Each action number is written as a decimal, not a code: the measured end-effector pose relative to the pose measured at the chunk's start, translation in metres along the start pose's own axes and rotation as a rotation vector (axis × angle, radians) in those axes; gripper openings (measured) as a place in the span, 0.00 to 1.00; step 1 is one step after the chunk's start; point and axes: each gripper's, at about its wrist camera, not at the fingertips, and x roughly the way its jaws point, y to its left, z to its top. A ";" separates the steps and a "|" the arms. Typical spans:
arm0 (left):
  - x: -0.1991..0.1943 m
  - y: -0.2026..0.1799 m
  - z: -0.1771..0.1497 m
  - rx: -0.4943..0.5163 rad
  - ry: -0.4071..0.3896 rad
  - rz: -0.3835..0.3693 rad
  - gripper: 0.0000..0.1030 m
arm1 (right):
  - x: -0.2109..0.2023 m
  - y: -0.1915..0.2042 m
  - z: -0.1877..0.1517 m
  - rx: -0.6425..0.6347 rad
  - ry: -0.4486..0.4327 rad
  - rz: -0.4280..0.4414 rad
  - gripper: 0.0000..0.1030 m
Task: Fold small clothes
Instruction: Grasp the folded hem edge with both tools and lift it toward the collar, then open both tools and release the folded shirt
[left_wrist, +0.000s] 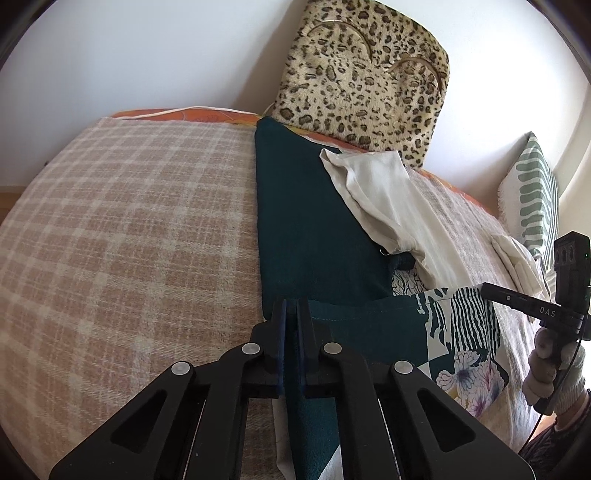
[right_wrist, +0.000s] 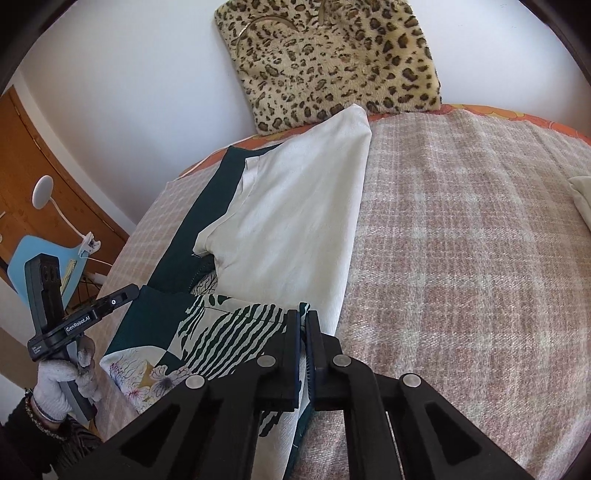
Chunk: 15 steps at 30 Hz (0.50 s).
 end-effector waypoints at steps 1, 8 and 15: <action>-0.004 -0.001 0.000 0.000 -0.007 0.008 0.04 | -0.002 0.002 0.001 -0.010 -0.006 -0.034 0.12; -0.052 -0.042 -0.032 0.012 -0.017 -0.172 0.08 | -0.030 0.046 -0.028 -0.088 -0.023 0.102 0.19; -0.024 -0.092 -0.080 0.192 0.113 -0.171 0.08 | -0.002 0.096 -0.072 -0.292 0.077 0.026 0.19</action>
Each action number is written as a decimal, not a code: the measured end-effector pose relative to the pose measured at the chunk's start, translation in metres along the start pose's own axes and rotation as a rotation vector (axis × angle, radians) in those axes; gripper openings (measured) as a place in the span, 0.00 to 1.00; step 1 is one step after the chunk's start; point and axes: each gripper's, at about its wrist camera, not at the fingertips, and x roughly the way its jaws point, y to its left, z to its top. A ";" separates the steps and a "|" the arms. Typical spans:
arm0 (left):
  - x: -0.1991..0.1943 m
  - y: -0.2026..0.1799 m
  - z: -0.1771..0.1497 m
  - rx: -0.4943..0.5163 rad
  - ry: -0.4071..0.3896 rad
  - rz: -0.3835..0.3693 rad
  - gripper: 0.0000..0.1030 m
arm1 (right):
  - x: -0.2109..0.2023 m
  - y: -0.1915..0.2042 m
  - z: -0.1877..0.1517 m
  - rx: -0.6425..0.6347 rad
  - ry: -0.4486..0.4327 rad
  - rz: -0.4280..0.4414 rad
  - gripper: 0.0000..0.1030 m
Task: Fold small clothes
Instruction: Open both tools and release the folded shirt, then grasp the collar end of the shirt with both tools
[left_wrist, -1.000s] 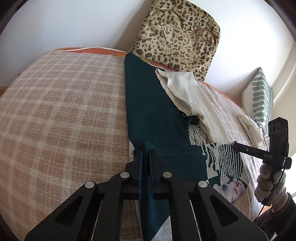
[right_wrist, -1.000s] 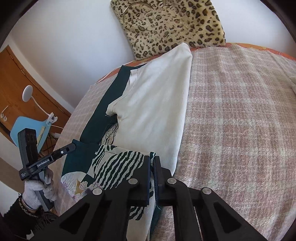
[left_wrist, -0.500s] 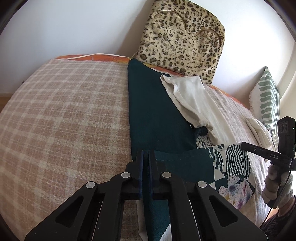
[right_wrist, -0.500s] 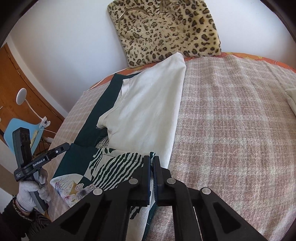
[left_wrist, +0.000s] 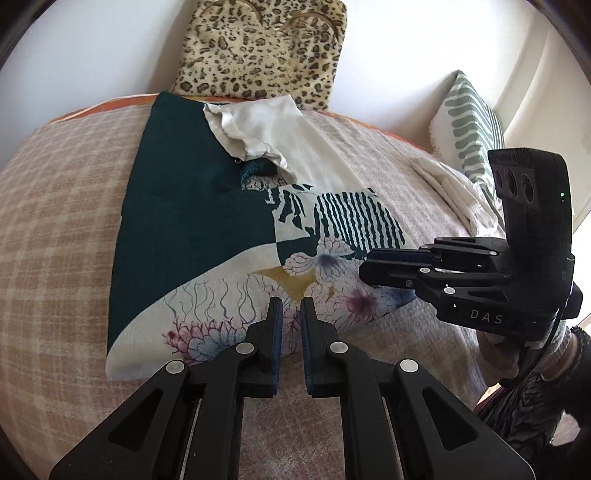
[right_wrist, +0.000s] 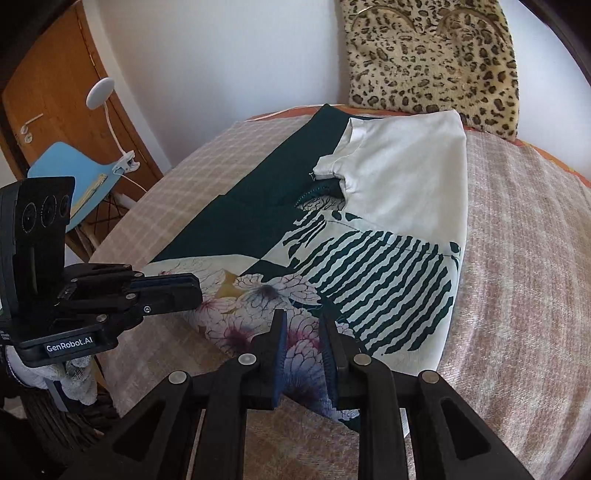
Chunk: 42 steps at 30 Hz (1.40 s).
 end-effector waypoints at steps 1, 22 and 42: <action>0.003 0.002 -0.004 0.005 0.012 0.013 0.08 | 0.002 0.001 -0.004 -0.017 0.012 -0.028 0.19; -0.013 0.123 0.120 -0.204 -0.065 -0.021 0.50 | -0.027 -0.070 0.031 0.156 -0.077 -0.119 0.60; 0.122 0.229 0.224 -0.360 -0.053 -0.002 0.51 | 0.100 -0.224 0.166 0.393 -0.030 0.075 0.74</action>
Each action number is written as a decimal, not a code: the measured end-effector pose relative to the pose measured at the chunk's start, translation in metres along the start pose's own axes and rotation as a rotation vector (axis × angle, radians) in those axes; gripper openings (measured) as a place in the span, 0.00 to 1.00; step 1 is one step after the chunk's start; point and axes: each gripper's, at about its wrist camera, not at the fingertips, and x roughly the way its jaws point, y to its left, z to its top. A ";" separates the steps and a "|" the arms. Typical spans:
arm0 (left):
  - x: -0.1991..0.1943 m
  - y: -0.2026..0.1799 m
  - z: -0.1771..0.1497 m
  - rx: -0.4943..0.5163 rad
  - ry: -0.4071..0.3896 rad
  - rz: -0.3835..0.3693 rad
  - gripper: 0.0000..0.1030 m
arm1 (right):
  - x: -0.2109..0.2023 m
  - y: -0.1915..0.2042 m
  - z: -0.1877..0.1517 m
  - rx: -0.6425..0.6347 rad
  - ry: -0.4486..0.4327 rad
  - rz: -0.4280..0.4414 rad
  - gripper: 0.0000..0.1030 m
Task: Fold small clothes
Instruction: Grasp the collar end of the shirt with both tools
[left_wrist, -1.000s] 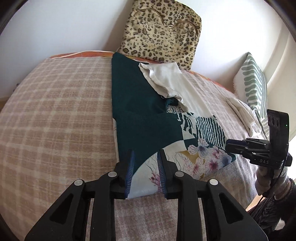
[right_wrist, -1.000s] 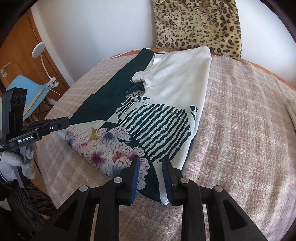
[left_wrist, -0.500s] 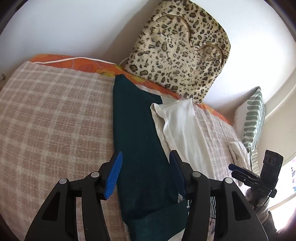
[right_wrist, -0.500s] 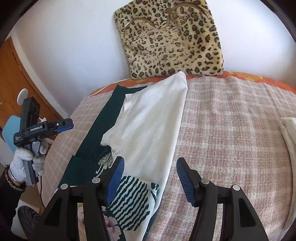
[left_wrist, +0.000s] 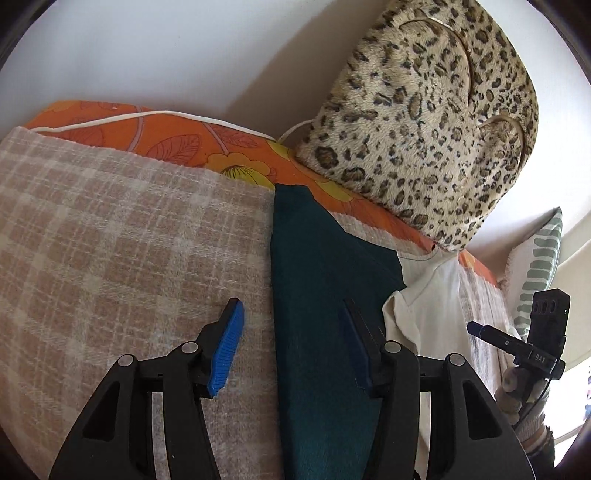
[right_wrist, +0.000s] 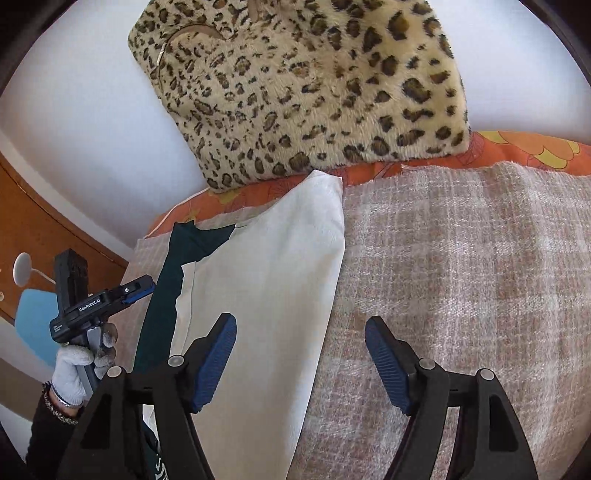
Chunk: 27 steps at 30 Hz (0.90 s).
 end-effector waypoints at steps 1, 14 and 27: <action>0.003 0.002 0.005 -0.005 -0.009 -0.006 0.51 | 0.007 -0.001 0.007 -0.005 0.007 0.001 0.74; 0.029 -0.011 0.038 0.056 -0.034 -0.035 0.46 | 0.043 -0.001 0.057 -0.009 -0.041 0.030 0.60; 0.036 -0.007 0.041 0.028 -0.049 -0.046 0.04 | 0.057 -0.002 0.067 0.000 -0.057 -0.016 0.12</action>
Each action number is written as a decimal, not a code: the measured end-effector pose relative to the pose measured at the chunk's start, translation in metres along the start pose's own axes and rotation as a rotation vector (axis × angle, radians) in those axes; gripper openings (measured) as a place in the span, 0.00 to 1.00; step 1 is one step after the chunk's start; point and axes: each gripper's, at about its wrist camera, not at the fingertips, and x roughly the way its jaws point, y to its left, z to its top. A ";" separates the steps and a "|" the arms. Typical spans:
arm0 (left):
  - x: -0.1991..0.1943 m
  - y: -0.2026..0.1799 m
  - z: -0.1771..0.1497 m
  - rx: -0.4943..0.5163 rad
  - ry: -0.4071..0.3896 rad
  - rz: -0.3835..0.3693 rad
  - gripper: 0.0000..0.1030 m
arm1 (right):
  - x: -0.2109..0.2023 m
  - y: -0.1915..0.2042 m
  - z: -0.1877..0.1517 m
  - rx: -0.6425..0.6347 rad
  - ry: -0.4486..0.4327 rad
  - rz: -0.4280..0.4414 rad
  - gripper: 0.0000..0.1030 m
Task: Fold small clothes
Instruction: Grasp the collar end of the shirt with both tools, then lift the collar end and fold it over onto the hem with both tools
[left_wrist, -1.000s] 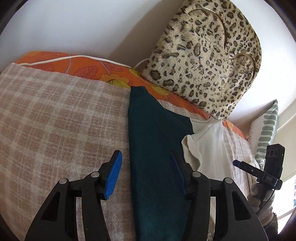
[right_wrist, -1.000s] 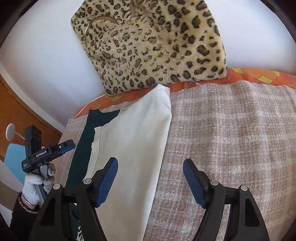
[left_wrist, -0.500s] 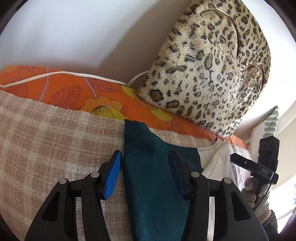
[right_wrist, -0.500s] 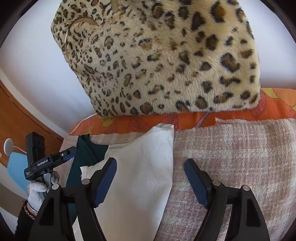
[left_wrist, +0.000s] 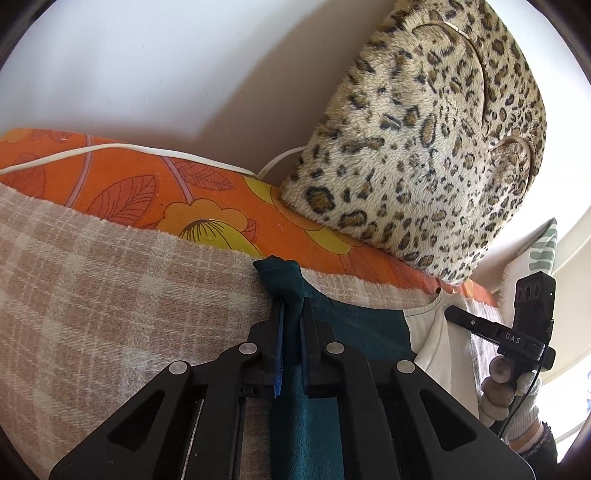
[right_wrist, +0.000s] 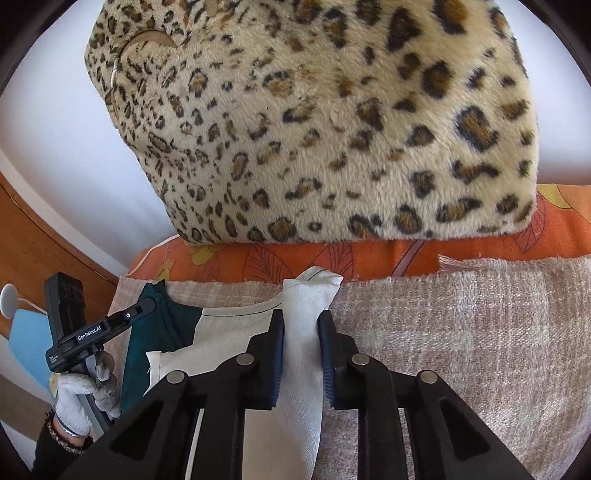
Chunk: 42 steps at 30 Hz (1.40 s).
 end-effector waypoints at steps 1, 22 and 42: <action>-0.001 0.000 0.000 0.002 -0.006 -0.002 0.04 | -0.003 0.000 -0.002 -0.011 -0.004 -0.015 0.09; -0.053 -0.035 0.009 0.057 -0.096 -0.036 0.01 | -0.050 0.039 0.011 -0.128 -0.093 -0.008 0.01; -0.164 -0.089 -0.038 0.112 -0.160 -0.067 0.01 | -0.154 0.113 -0.033 -0.202 -0.148 0.046 0.01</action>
